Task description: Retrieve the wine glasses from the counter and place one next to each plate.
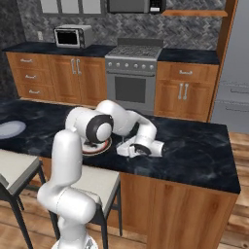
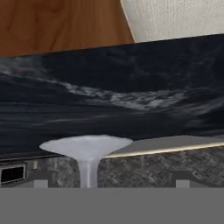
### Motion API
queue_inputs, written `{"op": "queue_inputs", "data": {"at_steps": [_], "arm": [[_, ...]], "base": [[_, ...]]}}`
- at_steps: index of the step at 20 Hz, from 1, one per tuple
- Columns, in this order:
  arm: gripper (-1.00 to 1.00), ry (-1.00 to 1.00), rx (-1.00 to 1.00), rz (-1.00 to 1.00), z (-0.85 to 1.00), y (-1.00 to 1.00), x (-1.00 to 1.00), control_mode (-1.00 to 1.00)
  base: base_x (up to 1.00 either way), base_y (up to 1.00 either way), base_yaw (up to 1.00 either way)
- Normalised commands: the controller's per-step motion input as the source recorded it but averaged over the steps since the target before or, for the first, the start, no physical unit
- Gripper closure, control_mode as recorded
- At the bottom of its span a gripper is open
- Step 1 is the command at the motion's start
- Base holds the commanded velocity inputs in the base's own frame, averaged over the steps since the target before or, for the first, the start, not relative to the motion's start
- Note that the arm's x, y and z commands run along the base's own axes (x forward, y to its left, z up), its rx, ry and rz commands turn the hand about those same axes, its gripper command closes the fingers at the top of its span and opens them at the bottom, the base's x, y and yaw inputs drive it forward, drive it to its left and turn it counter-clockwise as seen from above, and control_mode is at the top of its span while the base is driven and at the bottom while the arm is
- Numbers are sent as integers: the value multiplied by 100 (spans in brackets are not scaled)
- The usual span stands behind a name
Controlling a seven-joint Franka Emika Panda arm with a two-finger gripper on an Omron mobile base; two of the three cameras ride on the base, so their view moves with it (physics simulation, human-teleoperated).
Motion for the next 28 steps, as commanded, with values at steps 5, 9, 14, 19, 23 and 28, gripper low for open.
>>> {"op": "queue_inputs", "data": {"at_steps": [5,9,14,19,23,28], "arm": [[-100,6,5,0,17,-61,-1,-100],[-100,-1,3,0,20,-44,-25,-100],[-100,-21,0,0,45,-3,-88,-100],[-100,-38,0,0,81,0,-99,-100],[-100,-36,-1,-1,100,4,-99,-100],[-100,-28,-9,-5,100,39,-83,-100]], "base": [[0,0,0],[0,0,0],[0,0,0],[0,0,0],[0,0,0],[0,0,0]]}}
